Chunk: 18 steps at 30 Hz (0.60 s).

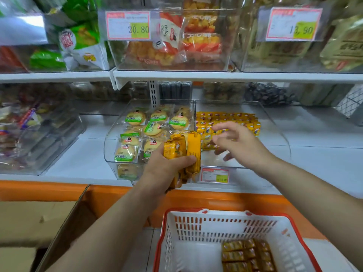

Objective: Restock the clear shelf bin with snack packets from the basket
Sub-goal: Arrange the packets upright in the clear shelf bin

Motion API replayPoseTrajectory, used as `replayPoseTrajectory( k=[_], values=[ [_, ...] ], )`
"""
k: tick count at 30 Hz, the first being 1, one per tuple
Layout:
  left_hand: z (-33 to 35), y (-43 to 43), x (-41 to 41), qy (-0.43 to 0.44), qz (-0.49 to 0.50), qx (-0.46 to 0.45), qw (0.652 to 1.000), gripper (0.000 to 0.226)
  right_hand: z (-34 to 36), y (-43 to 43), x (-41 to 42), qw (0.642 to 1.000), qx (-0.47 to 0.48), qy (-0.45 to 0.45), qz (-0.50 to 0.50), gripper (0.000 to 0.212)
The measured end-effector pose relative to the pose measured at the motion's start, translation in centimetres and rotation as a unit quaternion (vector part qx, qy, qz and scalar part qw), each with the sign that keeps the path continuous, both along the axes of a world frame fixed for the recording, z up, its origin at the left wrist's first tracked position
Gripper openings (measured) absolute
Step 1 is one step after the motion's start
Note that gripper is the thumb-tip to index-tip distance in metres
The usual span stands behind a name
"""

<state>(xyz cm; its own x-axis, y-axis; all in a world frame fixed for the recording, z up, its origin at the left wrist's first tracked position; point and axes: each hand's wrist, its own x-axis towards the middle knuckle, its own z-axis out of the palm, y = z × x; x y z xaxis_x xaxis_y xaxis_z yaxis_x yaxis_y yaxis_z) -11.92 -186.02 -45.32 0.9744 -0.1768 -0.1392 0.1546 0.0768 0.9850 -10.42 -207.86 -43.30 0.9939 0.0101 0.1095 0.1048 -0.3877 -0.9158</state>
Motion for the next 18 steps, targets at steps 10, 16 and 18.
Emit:
replayPoseTrajectory(
  k=[10, 16, 18],
  values=[
    [1.2, -4.0, -3.6, 0.038, -0.066, -0.073, 0.994, 0.029, 1.8, -1.2, -6.2, 0.973, 0.208, 0.074, 0.071, 0.037],
    [1.4, -4.8, -4.7, 0.052, -0.065, -0.063, 0.995, 0.07, 1.8, -3.5, -7.0, 0.927, 0.341, 0.087, 0.128, 0.045],
    [1.2, -4.9, -4.7, 0.041, -0.073, -0.057, 0.995, 0.049, 1.8, -3.9, -7.1, 0.92, 0.356, 0.089, 0.136, 0.043]
  ],
)
